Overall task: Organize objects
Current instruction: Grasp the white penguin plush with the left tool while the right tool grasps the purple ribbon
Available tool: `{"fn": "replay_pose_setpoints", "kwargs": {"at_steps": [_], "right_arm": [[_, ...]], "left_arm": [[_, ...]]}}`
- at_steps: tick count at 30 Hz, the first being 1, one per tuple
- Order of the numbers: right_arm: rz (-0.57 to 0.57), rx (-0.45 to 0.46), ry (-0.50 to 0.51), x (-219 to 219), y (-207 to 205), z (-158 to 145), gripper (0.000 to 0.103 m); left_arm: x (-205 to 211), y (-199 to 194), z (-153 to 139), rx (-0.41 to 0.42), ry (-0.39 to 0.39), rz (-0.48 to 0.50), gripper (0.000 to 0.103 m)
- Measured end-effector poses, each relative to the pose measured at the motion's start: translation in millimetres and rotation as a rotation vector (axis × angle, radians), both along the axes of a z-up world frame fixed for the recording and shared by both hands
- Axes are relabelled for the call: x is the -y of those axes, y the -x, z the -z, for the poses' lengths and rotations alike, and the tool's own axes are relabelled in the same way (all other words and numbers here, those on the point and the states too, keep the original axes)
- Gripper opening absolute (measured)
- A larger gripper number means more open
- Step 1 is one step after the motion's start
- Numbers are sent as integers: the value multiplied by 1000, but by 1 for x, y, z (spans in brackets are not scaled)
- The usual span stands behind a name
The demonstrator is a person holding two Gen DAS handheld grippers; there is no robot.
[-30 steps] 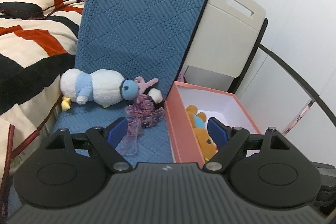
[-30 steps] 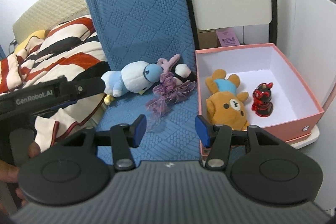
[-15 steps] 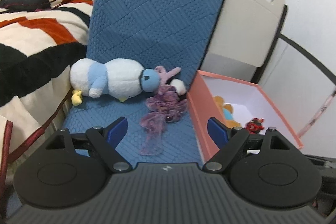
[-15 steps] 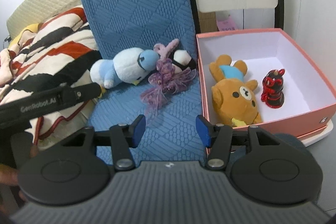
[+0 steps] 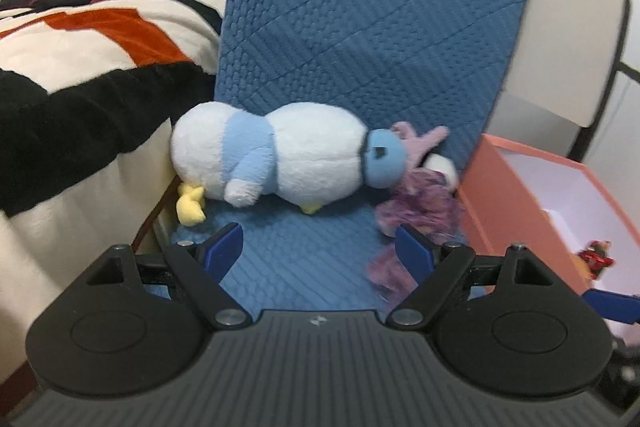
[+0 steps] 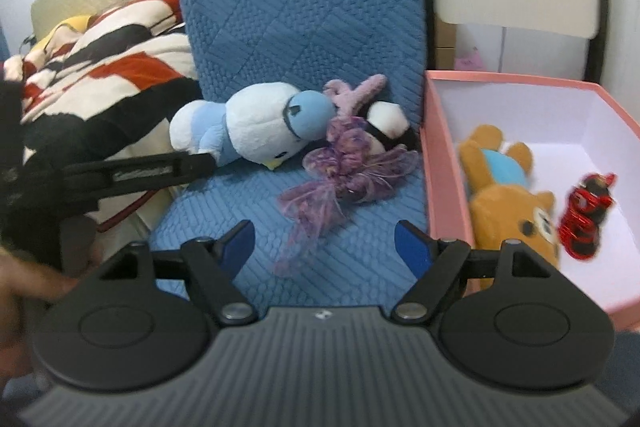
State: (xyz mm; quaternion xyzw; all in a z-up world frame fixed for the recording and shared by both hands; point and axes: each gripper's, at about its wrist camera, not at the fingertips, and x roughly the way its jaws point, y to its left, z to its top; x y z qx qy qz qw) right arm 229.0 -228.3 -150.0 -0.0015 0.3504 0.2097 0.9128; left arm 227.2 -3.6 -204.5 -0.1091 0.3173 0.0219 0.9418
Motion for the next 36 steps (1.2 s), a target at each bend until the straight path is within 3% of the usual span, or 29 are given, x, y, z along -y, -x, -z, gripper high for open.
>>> {"fn": "replay_pose_setpoints", "kwargs": {"at_steps": [7,13,18,27,30,32,34,36], "right_arm": [[-45,-15,32,-22,-42,25,78],[-36,-59,48,-35,-86,43,77],[4,-93,71,-45,-118,57,73],[65,-123,142,-54,-155,82,64],[62,-146,137,-54,-158,88,54],[59,-152,131,-54,-157,89,41],[58,-149,125,-54,-154,87,37],[58,-140,117,-53,-150,85,35]], "left_arm": [[-21,-49,24,-1,-10,-25,87],[-40,-83,42,-19,-60,-52,86],[-50,-99,58,-57,-55,-49,83],[-52,-116,72,-83,-87,-48,59],[-50,-115,74,-86,-129,-47,45],[-50,-111,74,-84,-130,-48,39],[-50,-107,73,-78,-113,-31,25],[-45,-101,69,-60,-97,-15,22]]}}
